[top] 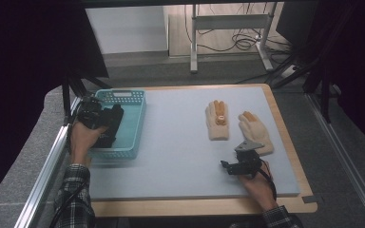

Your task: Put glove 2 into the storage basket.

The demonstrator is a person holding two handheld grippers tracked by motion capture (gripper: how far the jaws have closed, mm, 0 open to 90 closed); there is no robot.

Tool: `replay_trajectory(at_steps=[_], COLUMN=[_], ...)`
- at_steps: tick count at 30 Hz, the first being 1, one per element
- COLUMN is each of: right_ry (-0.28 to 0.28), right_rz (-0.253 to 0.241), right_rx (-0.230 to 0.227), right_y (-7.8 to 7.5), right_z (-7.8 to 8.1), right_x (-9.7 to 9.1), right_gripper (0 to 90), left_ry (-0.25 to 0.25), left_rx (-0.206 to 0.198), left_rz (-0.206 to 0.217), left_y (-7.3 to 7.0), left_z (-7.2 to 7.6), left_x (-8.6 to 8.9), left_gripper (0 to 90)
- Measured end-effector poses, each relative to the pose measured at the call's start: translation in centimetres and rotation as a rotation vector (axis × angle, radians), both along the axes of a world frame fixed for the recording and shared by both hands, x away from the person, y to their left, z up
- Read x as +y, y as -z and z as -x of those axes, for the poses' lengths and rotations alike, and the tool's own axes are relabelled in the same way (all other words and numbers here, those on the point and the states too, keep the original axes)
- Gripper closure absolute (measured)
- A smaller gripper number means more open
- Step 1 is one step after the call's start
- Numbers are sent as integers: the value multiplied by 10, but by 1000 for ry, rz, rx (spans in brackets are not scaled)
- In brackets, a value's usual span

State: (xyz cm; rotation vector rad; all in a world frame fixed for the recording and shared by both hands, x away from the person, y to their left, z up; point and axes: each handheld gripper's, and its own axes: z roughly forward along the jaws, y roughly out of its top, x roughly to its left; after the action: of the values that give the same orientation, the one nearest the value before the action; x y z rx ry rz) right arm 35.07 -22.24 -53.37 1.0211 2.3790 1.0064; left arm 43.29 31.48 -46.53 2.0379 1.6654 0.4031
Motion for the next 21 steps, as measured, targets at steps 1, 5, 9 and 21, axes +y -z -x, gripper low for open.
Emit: replay_trajectory(at_steps=[1, 5, 9, 21], right_ry=[0, 0, 0, 0], right_rz=[0, 1, 1, 1], right_rx=[0, 0, 0, 0], right_y=[0, 0, 0, 0], right_z=[0, 0, 0, 0], right_x=[0, 0, 0, 0], right_gripper=[195, 195, 195, 195], left_ry=[13, 66, 128, 322], left_rx=[-11, -59, -97, -241], left_rz=[21, 89, 75, 77], left_y=[0, -5, -11, -24], left_z=[1, 9, 16, 47], left_x=[-2, -14, -32, -97], left_gripper=[42, 34, 23, 14])
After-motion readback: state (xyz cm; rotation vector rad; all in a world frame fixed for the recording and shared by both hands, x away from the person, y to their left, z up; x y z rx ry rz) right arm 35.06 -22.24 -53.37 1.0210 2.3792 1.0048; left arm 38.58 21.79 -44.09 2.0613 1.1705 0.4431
